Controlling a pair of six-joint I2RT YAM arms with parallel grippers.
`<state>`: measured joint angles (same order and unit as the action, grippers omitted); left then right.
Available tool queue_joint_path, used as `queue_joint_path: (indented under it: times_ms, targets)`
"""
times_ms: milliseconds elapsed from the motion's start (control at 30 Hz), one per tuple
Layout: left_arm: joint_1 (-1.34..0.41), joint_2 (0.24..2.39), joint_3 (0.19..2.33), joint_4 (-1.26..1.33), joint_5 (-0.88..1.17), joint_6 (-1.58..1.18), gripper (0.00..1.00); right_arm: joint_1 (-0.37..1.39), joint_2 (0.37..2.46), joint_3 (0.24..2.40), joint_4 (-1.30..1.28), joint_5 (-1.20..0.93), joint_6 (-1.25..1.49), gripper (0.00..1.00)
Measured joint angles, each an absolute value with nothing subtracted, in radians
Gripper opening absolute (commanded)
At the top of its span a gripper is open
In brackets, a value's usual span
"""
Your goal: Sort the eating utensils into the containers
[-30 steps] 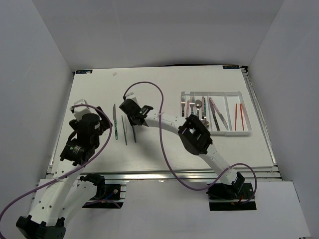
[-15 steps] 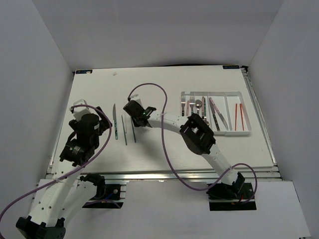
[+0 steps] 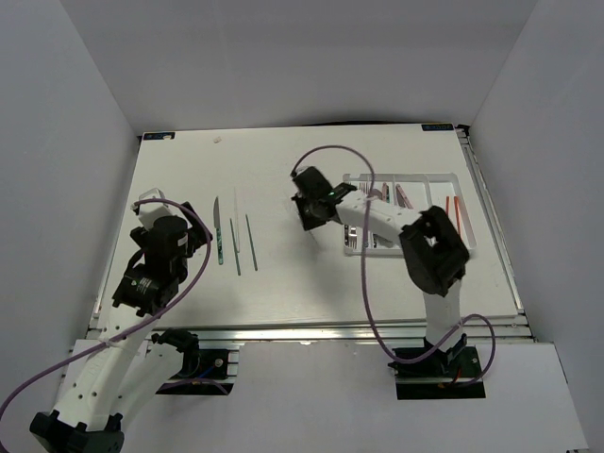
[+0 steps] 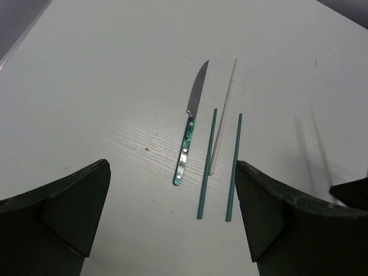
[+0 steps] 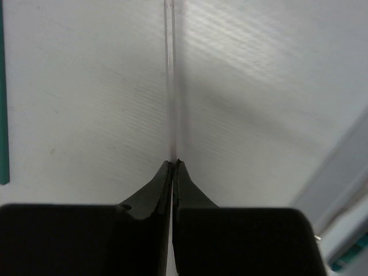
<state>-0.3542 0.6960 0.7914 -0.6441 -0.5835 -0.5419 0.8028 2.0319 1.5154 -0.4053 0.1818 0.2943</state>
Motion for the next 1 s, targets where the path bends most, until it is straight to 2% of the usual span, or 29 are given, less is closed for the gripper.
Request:
queue_joint_path:
  times_ms: [133, 367, 467, 567, 1000]
  targets:
    - [-0.356, 0.687, 0.791, -0.644, -0.575, -0.540, 0.98, 0.676, 1.846, 1.477, -0.415, 0.134, 0.226, 0.00]
    - [-0.356, 0.679, 0.791, -0.643, -0.551, -0.536, 0.98, 0.329, 1.575, 1.349, -0.374, 0.229, 0.107, 0.00]
    - [-0.356, 0.679, 0.791, -0.643, -0.540, -0.533, 0.98, 0.150, 1.567, 1.254, -0.349, 0.252, 0.096, 0.00]
    - [-0.356, 0.679, 0.791, -0.643, -0.530, -0.530, 0.98, 0.043, 1.583, 1.159, -0.345, 0.298, 0.101, 0.00]
    - [-0.357, 0.678, 0.791, -0.639, -0.511, -0.521, 0.98, -0.046, 1.728, 1.097, -0.312, 0.400, 0.124, 0.00]
